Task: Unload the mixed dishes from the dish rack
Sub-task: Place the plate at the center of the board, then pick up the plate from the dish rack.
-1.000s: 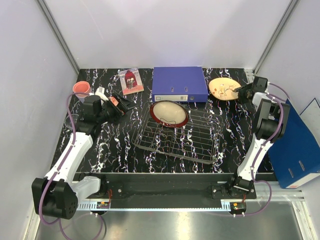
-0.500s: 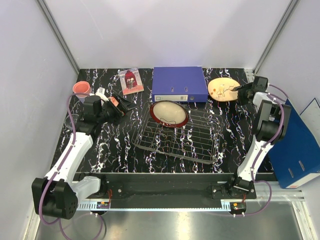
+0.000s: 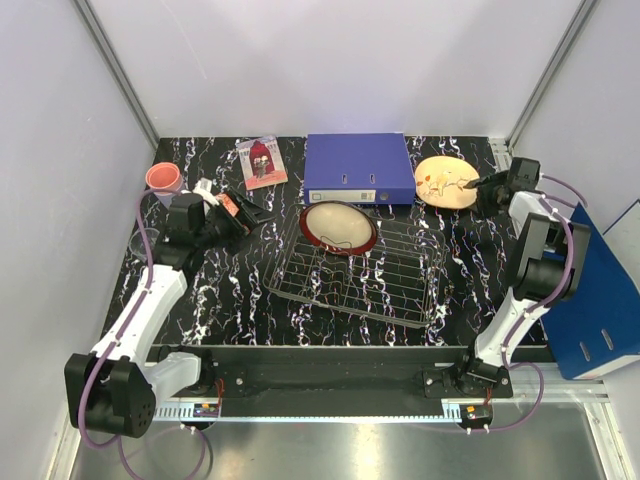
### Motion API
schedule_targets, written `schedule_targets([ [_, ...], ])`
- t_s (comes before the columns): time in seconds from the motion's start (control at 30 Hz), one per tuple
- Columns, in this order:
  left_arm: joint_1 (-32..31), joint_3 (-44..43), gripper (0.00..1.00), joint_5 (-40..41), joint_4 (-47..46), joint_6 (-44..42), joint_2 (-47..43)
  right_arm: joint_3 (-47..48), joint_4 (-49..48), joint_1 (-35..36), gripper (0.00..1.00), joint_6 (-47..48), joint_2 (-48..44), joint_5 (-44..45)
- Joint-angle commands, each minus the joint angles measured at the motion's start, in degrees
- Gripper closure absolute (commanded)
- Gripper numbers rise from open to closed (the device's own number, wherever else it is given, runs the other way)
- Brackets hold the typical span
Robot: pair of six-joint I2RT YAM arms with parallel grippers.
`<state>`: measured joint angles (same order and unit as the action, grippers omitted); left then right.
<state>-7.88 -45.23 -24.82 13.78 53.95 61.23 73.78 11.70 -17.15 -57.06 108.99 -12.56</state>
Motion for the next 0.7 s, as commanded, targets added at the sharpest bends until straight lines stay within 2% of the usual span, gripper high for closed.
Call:
schedule_targets([
  [0.0,-0.2,0.4,0.01,-1.6,-1.6,-0.3,-1.0,-6.8,-10.8,0.3,0.35,-3.0,-4.6,-2.7],
  [0.07,-0.2,0.0,0.01,-1.2,-1.6,-1.0,-1.4,-11.2,-25.0,0.7,0.36,-7.0,-6.0,-10.2],
  [0.1,-0.2,-0.3,0.01,-1.0,-1.7,-1.1,-1.6,-12.4,-35.1,1.1,0.36,-10.0,-6.0,-12.5],
  [0.2,-0.2,-1.9,0.01,-0.4,-1.6,-2.0,-1.8,-7.1,-42.3,4.0,0.36,-11.8,-4.0,-20.8],
  [0.37,-0.2,-3.1,0.01,-0.1,-1.5,-2.7,-2.5,0.1,-46.5,8.3,0.36,-13.1,-2.4,-26.1],
  [0.6,-0.2,-2.3,0.01,1.0,-1.5,-3.5,-4.3,10.1,-44.1,11.6,0.36,-10.9,-2.0,-29.1],
  [0.67,-0.2,-2.4,0.01,1.2,-2.0,-3.9,-4.5,12.3,-39.7,14.1,0.36,-7.8,-3.6,-29.5],
])
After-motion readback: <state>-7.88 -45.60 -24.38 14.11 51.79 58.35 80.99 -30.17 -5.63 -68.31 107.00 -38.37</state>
